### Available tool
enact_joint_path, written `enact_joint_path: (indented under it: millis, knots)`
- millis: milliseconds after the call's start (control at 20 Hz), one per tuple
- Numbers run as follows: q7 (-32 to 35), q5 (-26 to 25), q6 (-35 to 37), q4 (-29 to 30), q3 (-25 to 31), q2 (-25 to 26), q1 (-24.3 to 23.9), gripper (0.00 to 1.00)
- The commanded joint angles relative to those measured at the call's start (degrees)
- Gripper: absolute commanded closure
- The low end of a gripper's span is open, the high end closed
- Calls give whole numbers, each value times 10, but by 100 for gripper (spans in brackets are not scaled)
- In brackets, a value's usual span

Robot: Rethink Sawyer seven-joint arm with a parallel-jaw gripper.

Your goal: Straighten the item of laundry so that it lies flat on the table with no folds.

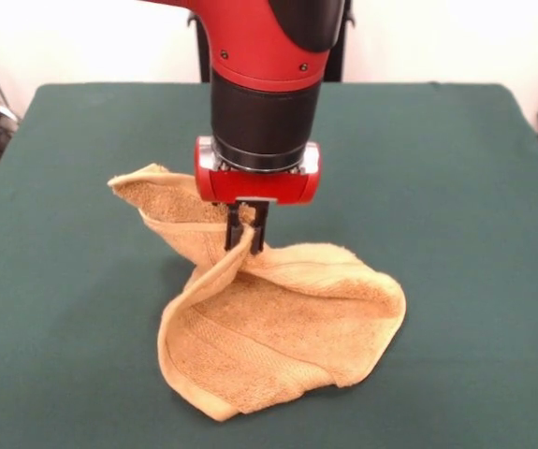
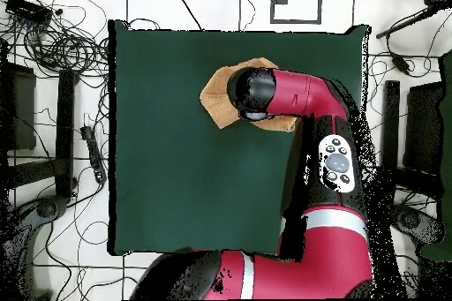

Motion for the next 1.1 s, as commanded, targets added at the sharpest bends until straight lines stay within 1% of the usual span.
enact_joint_path:
  millis: [50, 250, 350, 450, 600, 650, 1100]
  knots:
    - [111, 14, -51, 104, 25, -1, 16, 100]
    - [105, 3, -92, 139, 27, 0, 12, 100]
    - [104, 1, -99, 144, 26, 5, 11, 100]
    - [101, -2, -101, 135, 23, 21, 12, 100]
    - [108, -2, -104, 94, 14, 70, 15, 100]
    - [110, -2, -111, 92, 13, 79, 16, 100]
    - [109, 0, -140, 113, 11, 86, 11, 100]
